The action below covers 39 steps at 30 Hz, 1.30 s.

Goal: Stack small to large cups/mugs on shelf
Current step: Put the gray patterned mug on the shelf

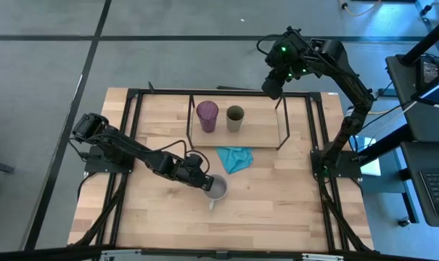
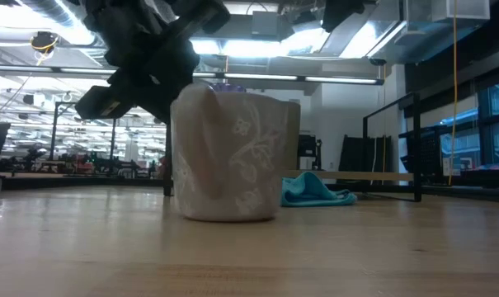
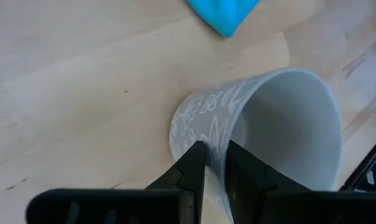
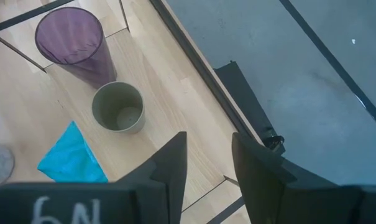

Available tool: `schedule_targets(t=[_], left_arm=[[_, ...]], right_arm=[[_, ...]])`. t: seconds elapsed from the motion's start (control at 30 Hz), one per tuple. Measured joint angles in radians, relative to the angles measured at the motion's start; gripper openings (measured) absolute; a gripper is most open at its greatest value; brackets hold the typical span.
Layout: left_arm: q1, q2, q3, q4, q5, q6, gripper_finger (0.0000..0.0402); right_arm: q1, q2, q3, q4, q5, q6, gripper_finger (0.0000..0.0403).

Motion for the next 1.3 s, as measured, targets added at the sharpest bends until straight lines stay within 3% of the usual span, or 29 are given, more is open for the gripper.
schedule_targets(t=[0.33, 1.3], left_arm=[[-0.004, -0.029, 0.001, -0.014, -0.024, 0.012, 0.0047], [-0.031, -0.073, 0.038, -0.087, -0.063, 0.067, 0.006]], right_arm=[[0.01, 0.0, 0.0, 0.0, -0.141, 0.008, 0.0129], [0.028, 0.0, 0.0, 0.0, -0.14, 0.026, 0.0129]])
